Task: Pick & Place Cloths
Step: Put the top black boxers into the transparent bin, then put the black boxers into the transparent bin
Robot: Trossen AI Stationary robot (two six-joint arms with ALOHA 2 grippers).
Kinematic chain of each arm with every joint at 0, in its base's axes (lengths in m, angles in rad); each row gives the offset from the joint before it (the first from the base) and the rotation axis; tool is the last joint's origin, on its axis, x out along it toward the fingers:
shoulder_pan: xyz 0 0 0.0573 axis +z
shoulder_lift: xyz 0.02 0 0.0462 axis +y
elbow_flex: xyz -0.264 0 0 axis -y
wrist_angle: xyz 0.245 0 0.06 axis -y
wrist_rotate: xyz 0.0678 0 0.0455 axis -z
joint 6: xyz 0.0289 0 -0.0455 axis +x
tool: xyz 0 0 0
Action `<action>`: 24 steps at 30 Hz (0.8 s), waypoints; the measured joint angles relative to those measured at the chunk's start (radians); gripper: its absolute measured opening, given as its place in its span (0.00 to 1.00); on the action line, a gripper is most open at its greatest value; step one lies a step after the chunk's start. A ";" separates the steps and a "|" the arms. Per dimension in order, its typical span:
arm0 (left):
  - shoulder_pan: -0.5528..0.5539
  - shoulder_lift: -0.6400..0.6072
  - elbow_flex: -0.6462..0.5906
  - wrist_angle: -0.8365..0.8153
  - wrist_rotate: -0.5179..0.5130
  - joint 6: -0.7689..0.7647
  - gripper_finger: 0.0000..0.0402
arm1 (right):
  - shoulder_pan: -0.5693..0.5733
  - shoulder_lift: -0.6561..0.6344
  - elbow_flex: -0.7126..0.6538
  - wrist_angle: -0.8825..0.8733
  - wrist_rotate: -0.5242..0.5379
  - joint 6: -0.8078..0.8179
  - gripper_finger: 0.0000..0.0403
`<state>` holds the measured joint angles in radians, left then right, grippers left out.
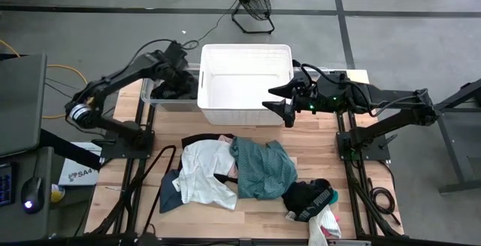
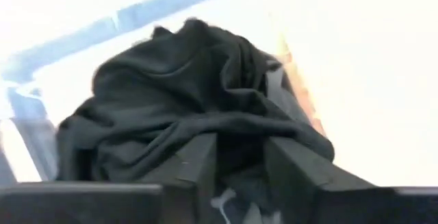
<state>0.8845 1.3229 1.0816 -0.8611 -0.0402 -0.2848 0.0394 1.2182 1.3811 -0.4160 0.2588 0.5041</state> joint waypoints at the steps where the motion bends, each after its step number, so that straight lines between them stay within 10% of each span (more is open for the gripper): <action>1: 0.000 -0.016 0.009 -0.010 -0.004 0.000 0.35 | 0.000 0.000 0.000 0.000 0.000 0.000 0.70; 10: -0.001 -0.126 0.126 -0.132 -0.005 0.000 0.65 | 0.000 0.000 0.000 -0.015 -0.001 0.013 0.70; 24: -0.002 -0.331 0.200 -0.186 0.193 0.045 0.59 | 0.029 0.000 0.000 -0.283 -0.263 0.312 0.70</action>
<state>0.8829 0.9917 1.2812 -1.0475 0.1530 -0.2399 0.0680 1.2182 1.3811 -0.6993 -0.0046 0.8163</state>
